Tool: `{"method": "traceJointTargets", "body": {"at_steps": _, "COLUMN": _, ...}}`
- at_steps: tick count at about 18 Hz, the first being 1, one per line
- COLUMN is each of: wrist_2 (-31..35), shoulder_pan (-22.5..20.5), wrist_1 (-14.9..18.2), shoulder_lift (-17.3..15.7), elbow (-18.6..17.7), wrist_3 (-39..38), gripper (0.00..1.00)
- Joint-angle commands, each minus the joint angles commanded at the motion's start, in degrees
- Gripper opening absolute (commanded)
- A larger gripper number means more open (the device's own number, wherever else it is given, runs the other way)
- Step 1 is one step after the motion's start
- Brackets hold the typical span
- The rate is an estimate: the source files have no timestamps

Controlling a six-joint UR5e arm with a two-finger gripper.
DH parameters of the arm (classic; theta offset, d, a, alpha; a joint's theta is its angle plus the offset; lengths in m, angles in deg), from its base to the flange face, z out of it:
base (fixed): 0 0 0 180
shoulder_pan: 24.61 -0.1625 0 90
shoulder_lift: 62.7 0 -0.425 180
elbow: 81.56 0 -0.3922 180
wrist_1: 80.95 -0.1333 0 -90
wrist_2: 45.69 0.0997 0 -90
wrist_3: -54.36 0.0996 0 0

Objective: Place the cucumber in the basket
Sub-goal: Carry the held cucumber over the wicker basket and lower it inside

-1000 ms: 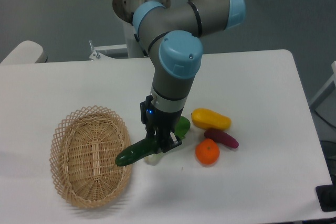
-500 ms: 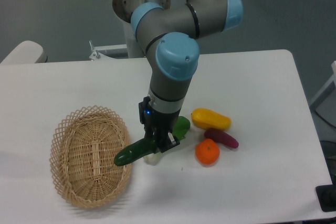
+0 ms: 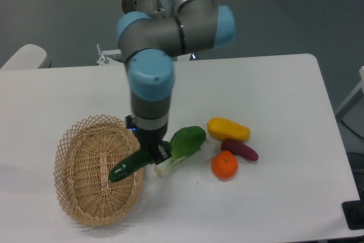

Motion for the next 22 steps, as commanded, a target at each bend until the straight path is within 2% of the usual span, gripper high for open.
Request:
{"method": "traceJointTargets", "body": {"at_steps": 3, "wrist_2": 0.2, "shoulder_pan": 2.7, "wrist_1": -0.3, "shoulder_lift": 0.5, "elbow": -0.8, "wrist_3": -13.7, "gripper": 0.36}}
{"method": "traceJointTargets", "body": {"at_steps": 9, "wrist_2": 0.2, "shoulder_pan": 5.9, "wrist_1": -3.5, "shoulder_lift": 3.1, "elbow": -2.3, "wrist_3": -29.0, "gripper": 0.36}}
{"method": "traceJointTargets", "body": {"at_steps": 12, "wrist_2": 0.2, "shoulder_pan": 7.3, "wrist_1": -4.4, "shoulder_lift": 4.2, "elbow": -3.0, "wrist_3": -30.8, "gripper": 0.36}}
{"method": "traceJointTargets", "body": {"at_steps": 15, "wrist_2": 1.0, "shoulder_pan": 7.5, "wrist_1": -6.3, "shoulder_lift": 4.8, "elbow": -5.4, "wrist_3": -30.9, "gripper": 0.37}}
{"method": "traceJointTargets", "body": {"at_steps": 17, "wrist_2": 1.8, "shoulder_pan": 8.4, "wrist_1": -7.5, "shoulder_lift": 5.4, "elbow": -5.4, "wrist_3": -31.1, "gripper": 0.37}}
{"method": "traceJointTargets", "body": {"at_steps": 22, "wrist_2": 1.9, "shoulder_pan": 8.6, "wrist_1": -7.8, "shoulder_lift": 6.0, "elbow": -5.6, "wrist_3": -31.1, "gripper": 0.41}}
